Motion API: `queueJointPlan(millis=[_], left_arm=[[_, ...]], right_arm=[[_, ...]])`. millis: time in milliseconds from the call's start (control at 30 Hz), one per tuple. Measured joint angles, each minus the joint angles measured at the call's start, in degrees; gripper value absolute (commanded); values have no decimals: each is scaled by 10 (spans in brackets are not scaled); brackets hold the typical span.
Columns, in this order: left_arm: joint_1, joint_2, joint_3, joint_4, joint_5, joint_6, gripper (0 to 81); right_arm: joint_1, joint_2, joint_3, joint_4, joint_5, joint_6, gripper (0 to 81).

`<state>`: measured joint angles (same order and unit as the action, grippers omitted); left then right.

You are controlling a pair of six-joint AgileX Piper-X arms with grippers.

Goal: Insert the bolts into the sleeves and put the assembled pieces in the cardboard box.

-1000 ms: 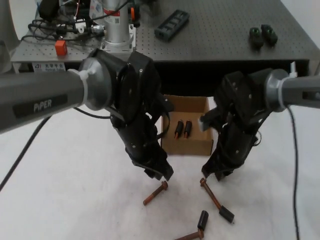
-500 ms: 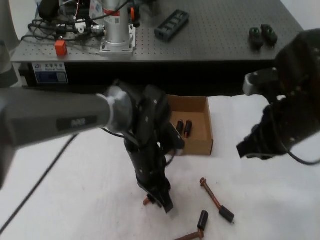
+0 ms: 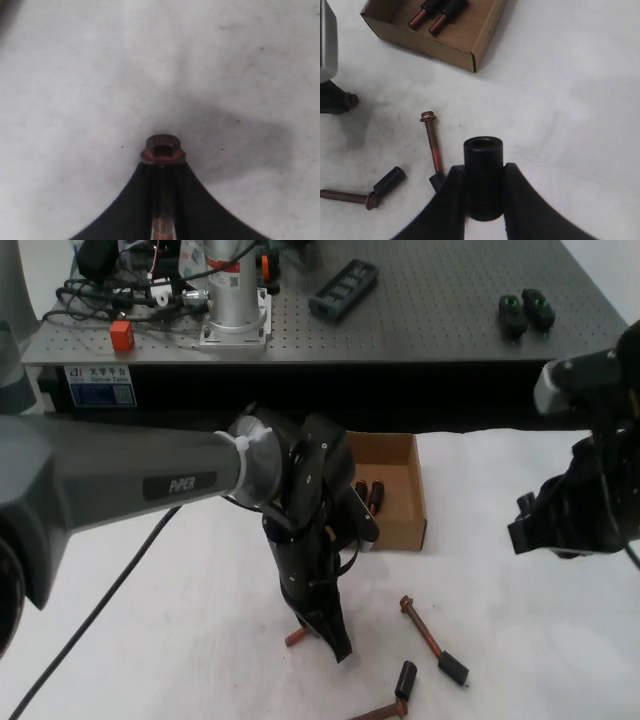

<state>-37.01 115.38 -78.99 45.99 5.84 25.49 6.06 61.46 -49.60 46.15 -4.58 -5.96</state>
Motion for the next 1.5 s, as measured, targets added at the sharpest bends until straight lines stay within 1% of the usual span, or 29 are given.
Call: queueJointPlan(millis=[133, 167, 200, 233, 267, 333, 400, 467, 500, 533, 600, 667, 700, 867, 1033, 1333, 1500], left_arm=[[0, 0, -12, 5, -5, -45, 6], [1, -5, -13, 1, 8, -63, 6], [8, -27, -10, -22, 60, -118, 6], [12, -48, -2, -45, 97, -147, 6], [21, -106, 25, -111, 162, -202, 6], [30, -165, 66, -202, 204, -259, 6], [36, -221, 123, -324, 249, -330, 6], [38, -267, 175, -452, 297, -416, 6], [38, -277, 206, -510, 344, -495, 6], [36, -280, 249, -610, 358, -536, 6], [36, -281, 296, -718, 376, -617, 6], [36, -281, 312, -762, 380, -654, 6], [36, -281, 314, -767, 382, -658, 6], [36, -281, 315, -779, 382, -665, 6], [36, -282, 315, -779, 392, -665, 6], [38, -282, 315, -780, 429, -666, 6], [38, -282, 315, -779, 447, -666, 0]], right_arm=[[0, -56, 49, -40, -63, 23, 29], [0, -73, 68, -53, -73, 36, 29], [1, -93, 94, -70, -88, 52, 29], [2, -113, 122, -91, -110, 71, 29], [4, -129, 150, -107, -129, 88, 29], [15, -146, 204, -157, -193, 132, 29], [35, -146, 247, -228, -255, 176, 29], [61, -135, 280, -303, -288, 229, 29], [75, -125, 289, -340, -297, 250, 29], [89, -112, 295, -376, -304, 268, 29], [111, -84, 295, -433, -310, 293, 29], [118, -70, 294, -462, -311, 306, 29], [122, -59, 292, -492, -311, 314, 29], [126, -21, 283, -556, -305, 336, 29], [128, -15, 273, -625, -283, 344, 29], [128, -15, 273, -642, -267, 340, 29], [129, -15, 272, -687, -252, 339, 29]])
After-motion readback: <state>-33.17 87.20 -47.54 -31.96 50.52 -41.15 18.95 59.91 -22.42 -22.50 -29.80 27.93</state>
